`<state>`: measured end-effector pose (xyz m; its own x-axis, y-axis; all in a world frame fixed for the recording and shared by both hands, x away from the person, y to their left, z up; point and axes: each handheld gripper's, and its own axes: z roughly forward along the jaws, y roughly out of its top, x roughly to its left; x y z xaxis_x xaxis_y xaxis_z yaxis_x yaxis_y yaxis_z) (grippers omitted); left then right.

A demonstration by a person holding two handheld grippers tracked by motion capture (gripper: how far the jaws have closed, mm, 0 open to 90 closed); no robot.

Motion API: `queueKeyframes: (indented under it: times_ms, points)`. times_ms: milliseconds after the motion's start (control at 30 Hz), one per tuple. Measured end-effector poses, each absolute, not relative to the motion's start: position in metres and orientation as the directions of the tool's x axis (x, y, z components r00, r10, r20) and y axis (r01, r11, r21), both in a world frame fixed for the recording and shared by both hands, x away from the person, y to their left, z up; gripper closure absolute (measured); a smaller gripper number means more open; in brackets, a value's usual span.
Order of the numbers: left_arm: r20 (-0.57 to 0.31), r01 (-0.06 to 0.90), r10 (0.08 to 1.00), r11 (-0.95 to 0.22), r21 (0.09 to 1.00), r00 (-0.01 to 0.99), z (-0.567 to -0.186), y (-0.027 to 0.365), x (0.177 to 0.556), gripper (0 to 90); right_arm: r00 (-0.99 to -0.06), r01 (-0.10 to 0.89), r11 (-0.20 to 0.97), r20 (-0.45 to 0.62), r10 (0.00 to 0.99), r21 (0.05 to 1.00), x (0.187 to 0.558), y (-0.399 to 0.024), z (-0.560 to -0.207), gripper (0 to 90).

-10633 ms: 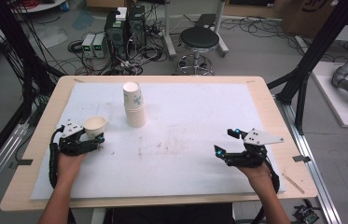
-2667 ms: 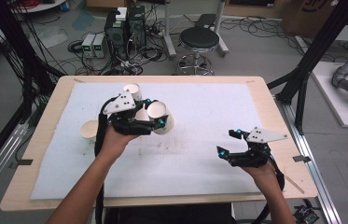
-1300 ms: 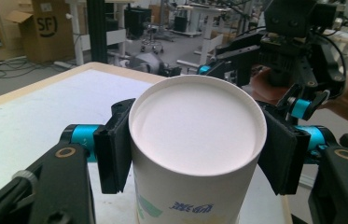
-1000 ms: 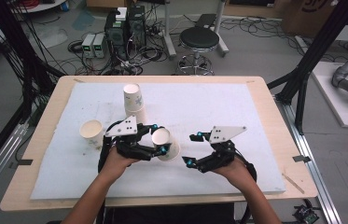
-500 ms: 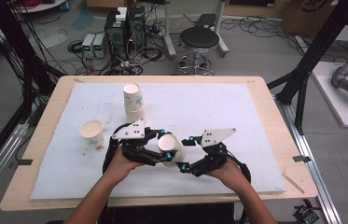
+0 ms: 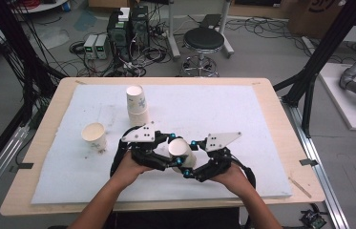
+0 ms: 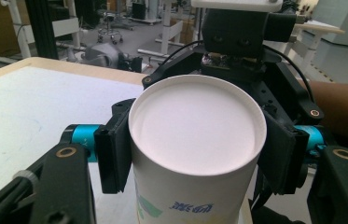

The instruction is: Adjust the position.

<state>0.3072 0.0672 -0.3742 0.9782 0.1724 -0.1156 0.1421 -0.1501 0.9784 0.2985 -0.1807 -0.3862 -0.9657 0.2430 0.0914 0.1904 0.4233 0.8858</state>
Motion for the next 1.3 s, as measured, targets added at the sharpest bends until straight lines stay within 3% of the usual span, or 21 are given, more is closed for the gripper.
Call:
queueKeyframes:
  times_ms: [567,600,700,1300]
  points:
    - [-0.111,0.133,0.15,-0.139,0.981,0.982,-0.37,0.058,0.309,35.3,-0.968,0.188,0.396,0.102,0.228,0.899,0.301,-0.192,-0.386,33.9]
    - [-0.091,0.113,0.152,-0.143,0.983,0.984,-0.369,0.058,0.308,33.9,-0.969,0.184,0.395,0.099,0.226,0.9,0.301,-0.192,-0.386,34.1]
    - [-0.101,0.127,0.171,-0.15,0.98,0.98,-0.365,0.058,0.307,16.1,-0.97,0.18,0.416,0.09,0.227,0.892,0.301,-0.193,-0.384,34.5]
    - [-0.053,0.095,0.132,-0.34,0.936,0.99,-0.356,0.062,0.311,15.7,-0.976,0.134,0.549,0.014,0.216,0.825,0.299,-0.203,-0.373,34.8]
